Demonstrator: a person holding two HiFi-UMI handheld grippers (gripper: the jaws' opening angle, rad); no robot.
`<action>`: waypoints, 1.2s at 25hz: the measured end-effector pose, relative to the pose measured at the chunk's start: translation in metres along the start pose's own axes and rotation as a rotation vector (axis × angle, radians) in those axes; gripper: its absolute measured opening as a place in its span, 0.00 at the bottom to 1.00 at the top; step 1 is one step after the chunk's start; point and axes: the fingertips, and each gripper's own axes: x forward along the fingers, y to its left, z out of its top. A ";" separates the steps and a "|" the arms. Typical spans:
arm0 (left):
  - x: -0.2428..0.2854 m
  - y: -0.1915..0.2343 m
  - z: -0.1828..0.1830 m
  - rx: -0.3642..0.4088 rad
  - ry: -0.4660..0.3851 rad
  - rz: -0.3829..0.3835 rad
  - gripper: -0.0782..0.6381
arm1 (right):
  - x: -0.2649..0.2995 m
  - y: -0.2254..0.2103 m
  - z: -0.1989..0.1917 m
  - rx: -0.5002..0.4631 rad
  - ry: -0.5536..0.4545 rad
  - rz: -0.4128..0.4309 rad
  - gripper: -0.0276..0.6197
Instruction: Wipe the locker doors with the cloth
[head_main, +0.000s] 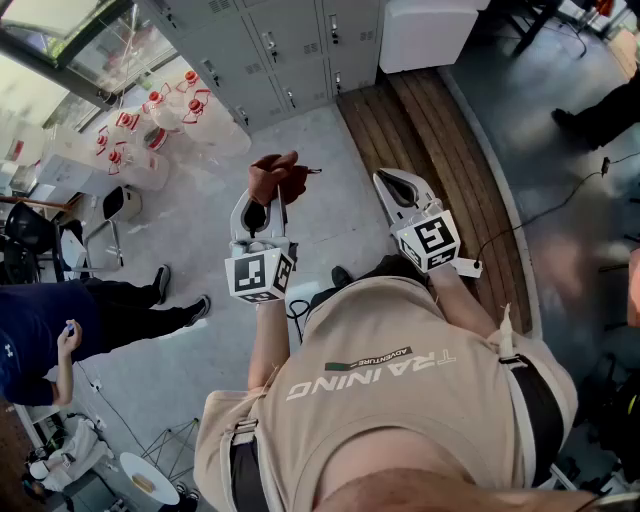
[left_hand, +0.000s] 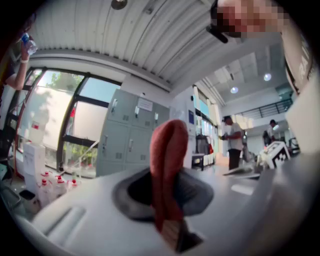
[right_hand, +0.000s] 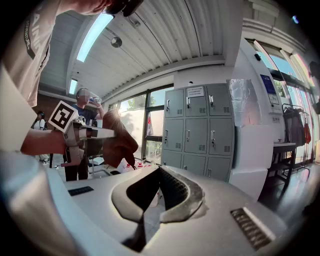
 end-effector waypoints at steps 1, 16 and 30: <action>0.001 0.006 -0.001 -0.002 0.000 0.000 0.21 | 0.004 0.002 0.000 -0.002 -0.003 -0.005 0.07; 0.056 0.028 -0.027 -0.039 0.023 -0.075 0.21 | 0.033 -0.019 -0.012 -0.001 0.025 -0.068 0.07; 0.226 0.048 0.008 0.028 0.045 -0.011 0.21 | 0.146 -0.155 -0.008 0.055 -0.040 0.012 0.07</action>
